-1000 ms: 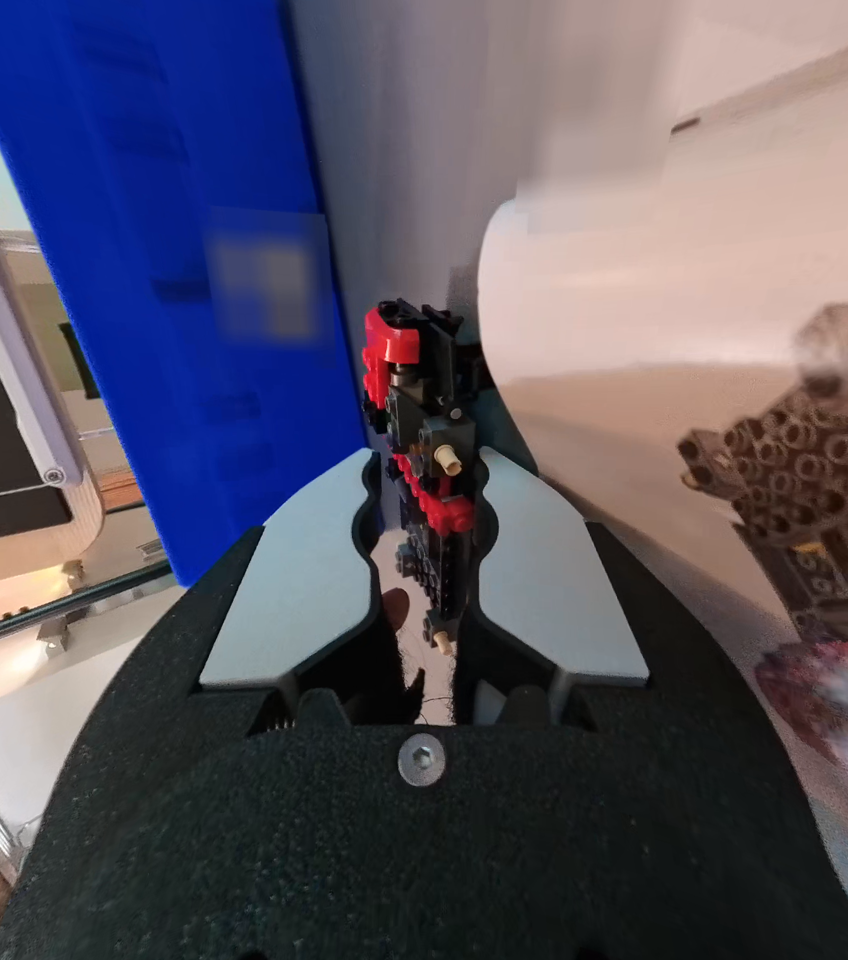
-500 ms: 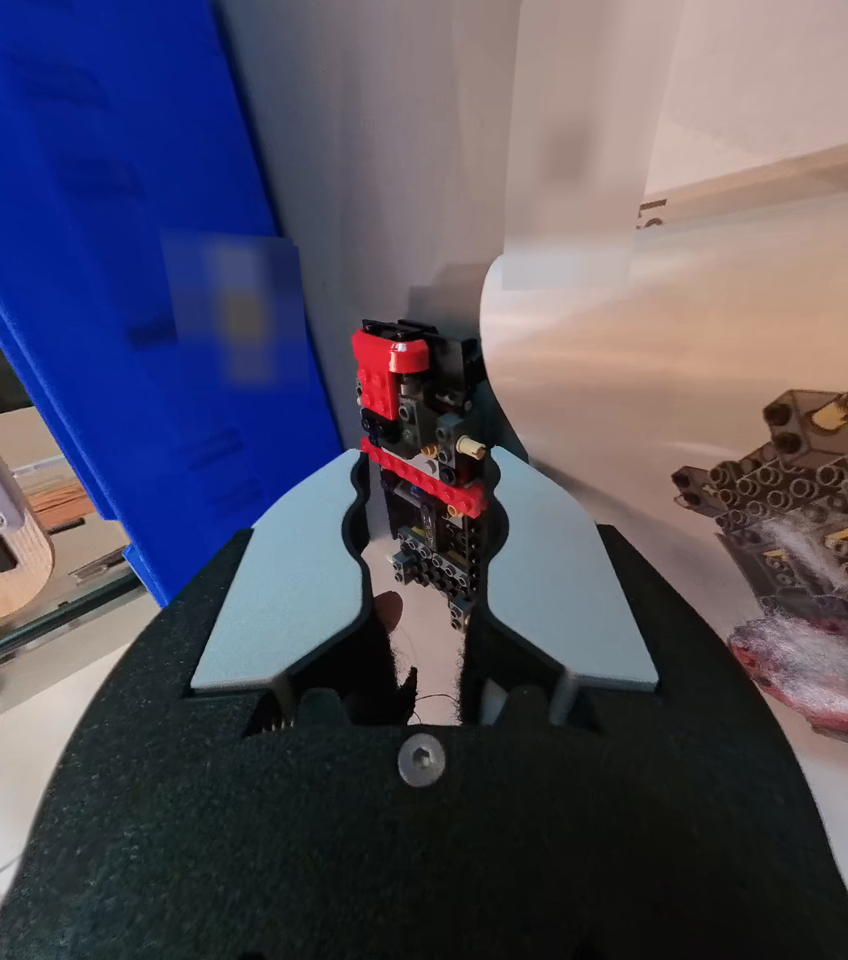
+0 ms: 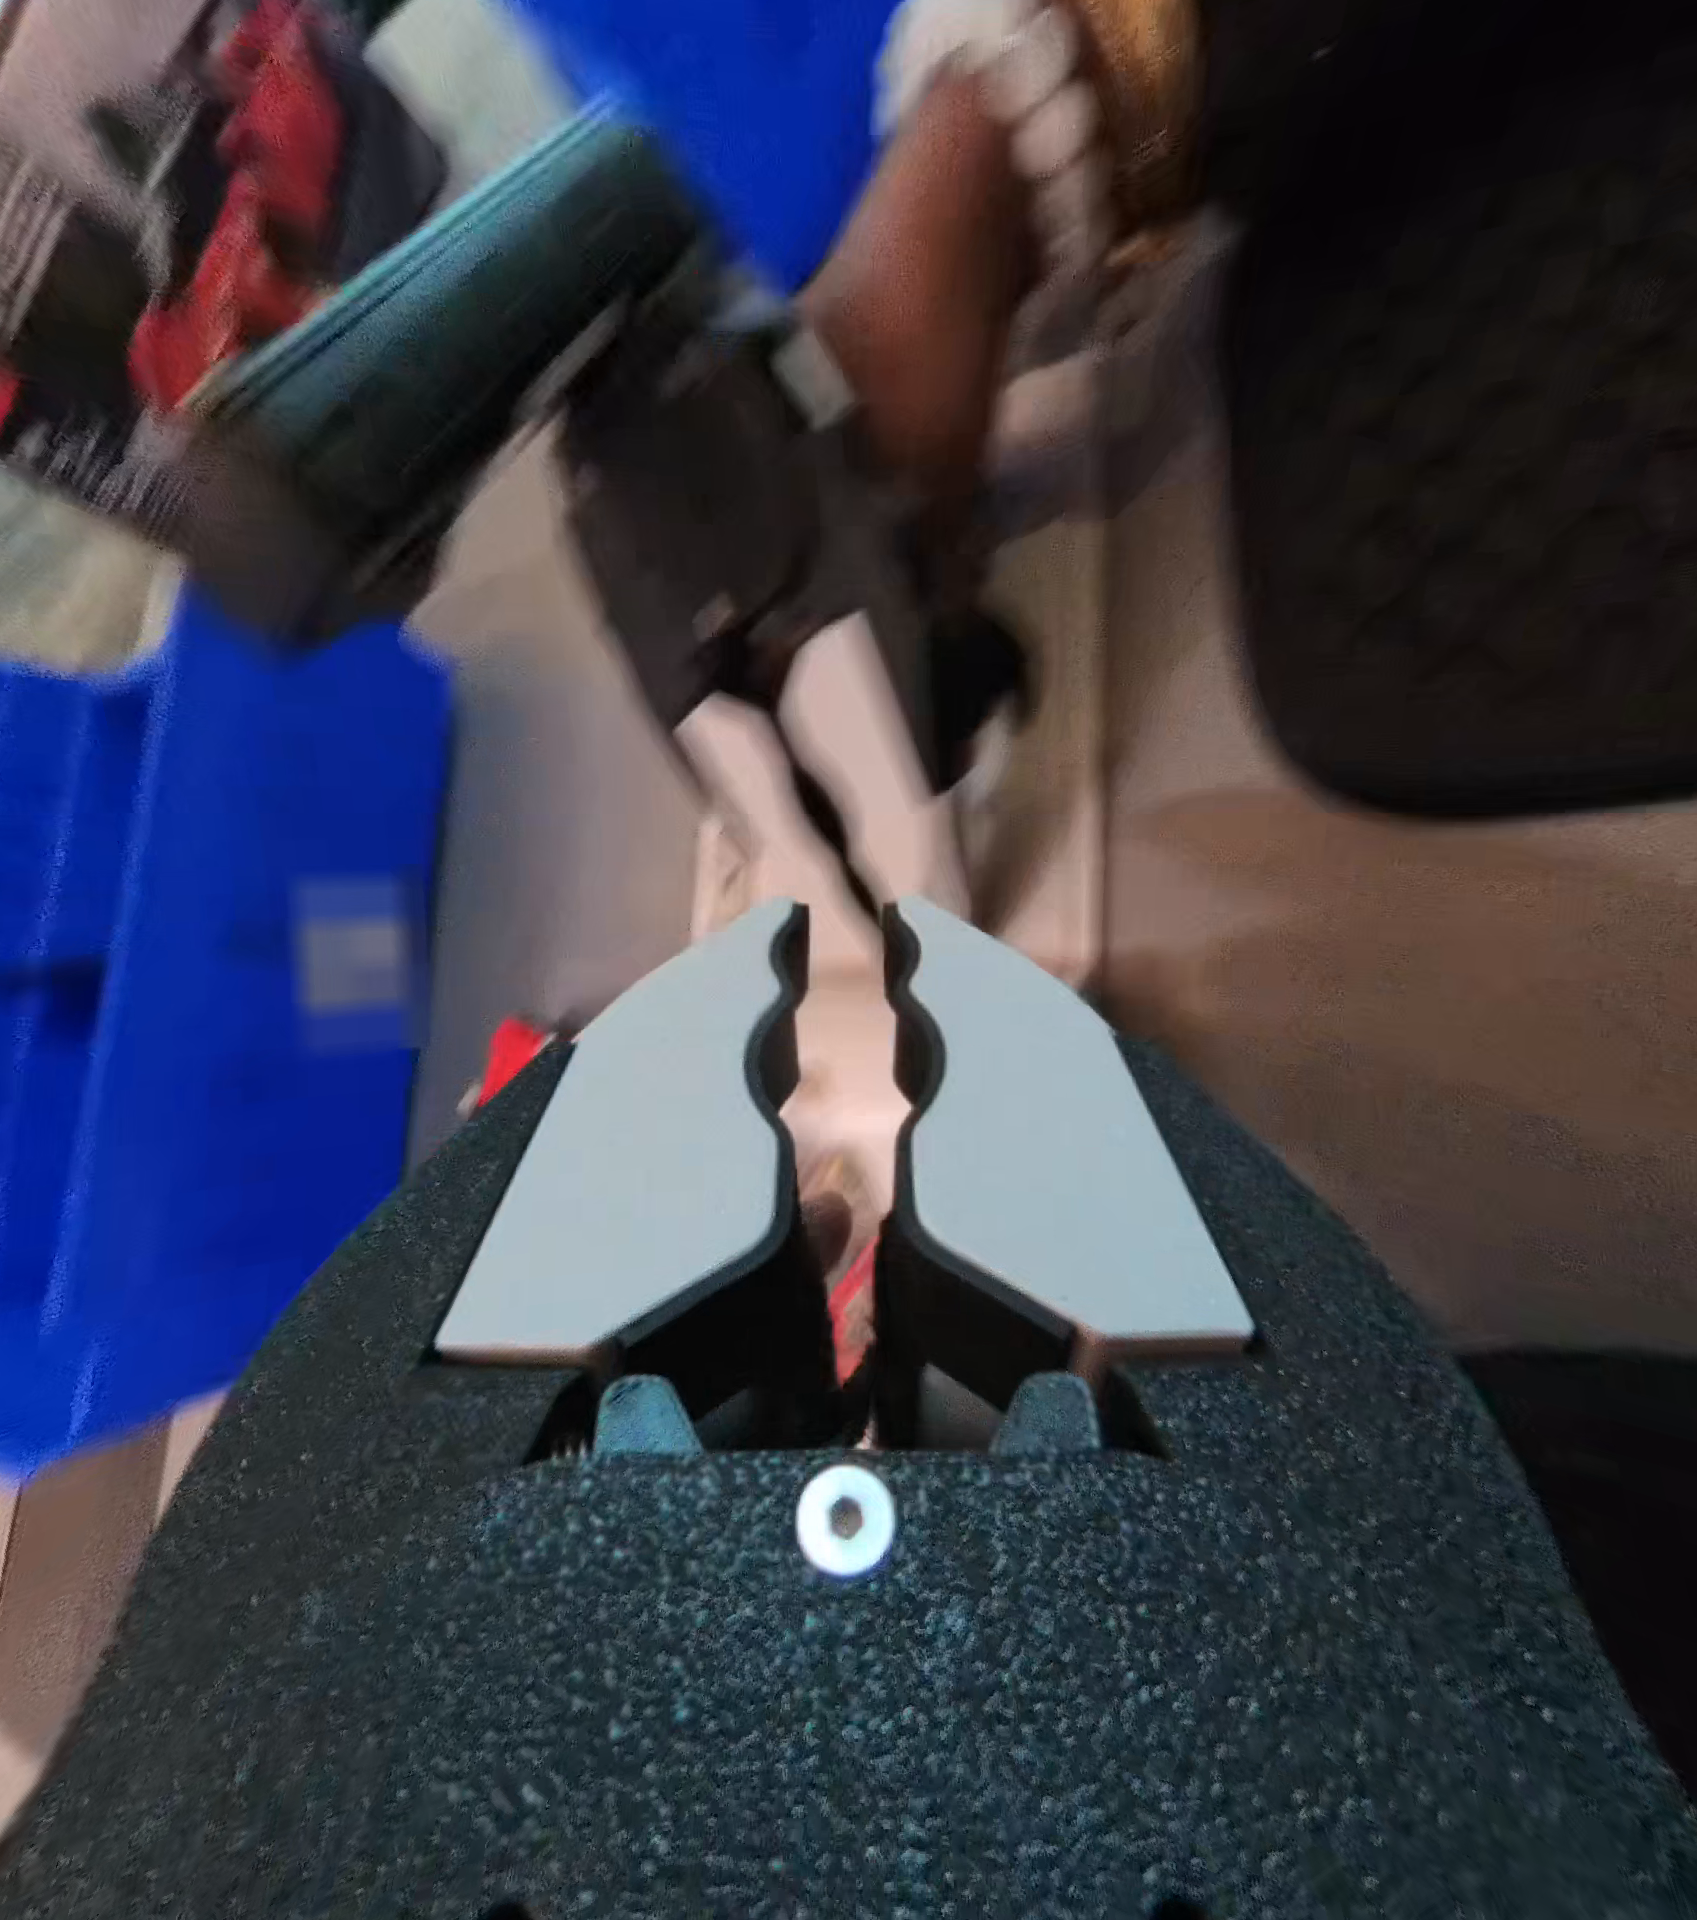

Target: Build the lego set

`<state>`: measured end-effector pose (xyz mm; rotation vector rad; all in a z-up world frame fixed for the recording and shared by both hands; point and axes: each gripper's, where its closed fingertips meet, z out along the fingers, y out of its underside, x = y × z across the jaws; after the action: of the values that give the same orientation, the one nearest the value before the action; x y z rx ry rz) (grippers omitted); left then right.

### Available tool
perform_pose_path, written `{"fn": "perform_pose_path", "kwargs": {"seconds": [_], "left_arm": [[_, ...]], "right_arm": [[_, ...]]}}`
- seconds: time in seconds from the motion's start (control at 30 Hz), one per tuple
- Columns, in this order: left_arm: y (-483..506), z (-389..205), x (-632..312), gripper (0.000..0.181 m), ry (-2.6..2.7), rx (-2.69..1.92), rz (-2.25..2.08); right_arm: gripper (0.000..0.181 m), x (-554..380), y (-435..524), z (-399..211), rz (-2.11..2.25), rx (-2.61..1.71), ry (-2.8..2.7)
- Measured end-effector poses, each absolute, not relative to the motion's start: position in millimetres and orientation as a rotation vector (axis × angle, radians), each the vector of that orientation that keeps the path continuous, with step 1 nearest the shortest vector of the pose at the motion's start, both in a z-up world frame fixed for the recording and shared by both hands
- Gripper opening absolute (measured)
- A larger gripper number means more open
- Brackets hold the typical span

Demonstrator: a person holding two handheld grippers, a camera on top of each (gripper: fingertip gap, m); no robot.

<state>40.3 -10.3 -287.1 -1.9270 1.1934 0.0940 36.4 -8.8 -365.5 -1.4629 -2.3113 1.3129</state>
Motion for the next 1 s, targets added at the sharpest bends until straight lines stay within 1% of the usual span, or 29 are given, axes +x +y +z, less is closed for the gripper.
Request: {"fn": "perform_pose_path", "kwargs": {"seconds": [0.03, 0.1, 0.13, 0.23, 0.27, 0.37, 0.5, 0.63, 0.73, 0.77, 0.8, 1.0], "left_arm": [[-14.8, -294.4, 62.3, 0.012, 1.248, -1.888, 0.089], [-13.1, -316.0, 79.2, 0.009, 1.355, -1.850, 0.236], [-9.5, -327.0, 75.3, 0.002, 1.401, -1.856, 0.340], [-12.0, -355.9, 54.3, 0.003, 1.425, -1.996, 0.397], [-13.1, -360.5, 48.7, 0.000, 1.399, -2.024, 0.382], [-15.3, -359.5, 44.0, 0.000, 1.318, -2.065, 0.344], [-23.4, -365.2, 16.5, 0.000, 1.286, -2.203, 0.495], [-24.7, -365.6, 15.9, 0.000, 1.213, -2.186, 0.412], [-24.8, -365.5, 15.7, 0.000, 1.223, -2.181, 0.486], [-25.0, -365.5, 15.6, 0.000, 1.219, -2.179, 0.507], [-25.4, -365.4, 15.7, 0.000, 1.210, -2.181, 0.513], [-34.7, -365.6, 15.4, 0.000, 1.137, -2.214, 0.430]], "right_arm": [[0.000, 36.5, -12.0, -365.5, 1.318, -1.458, -2.320], [0.000, 36.8, -14.7, -365.4, 1.324, -1.456, -2.328], [0.000, 37.1, -13.9, -365.8, 1.322, -1.461, -2.327], [0.000, 41.3, -9.9, -365.2, 1.346, -1.481, -2.327], [0.000, 44.0, -10.0, -365.4, 1.352, -1.481, -2.338], [0.000, 46.9, -10.6, -365.4, 1.355, -1.473, -2.345], [0.000, 48.7, -8.3, -365.2, 1.364, -1.491, -2.338], [0.000, 47.5, -9.1, -362.8, 1.418, -1.543, -2.328], [0.000, 27.8, -19.3, -336.0, 1.742, -1.640, -2.097], [0.000, 23.1, -18.3, -341.1, 1.734, -1.729, -2.068], [0.000, 22.6, -15.1, -354.3, 1.637, -1.830, -2.101], [0.000, 18.2, -10.7, -356.8, 1.700, -2.014, -2.005]]}}
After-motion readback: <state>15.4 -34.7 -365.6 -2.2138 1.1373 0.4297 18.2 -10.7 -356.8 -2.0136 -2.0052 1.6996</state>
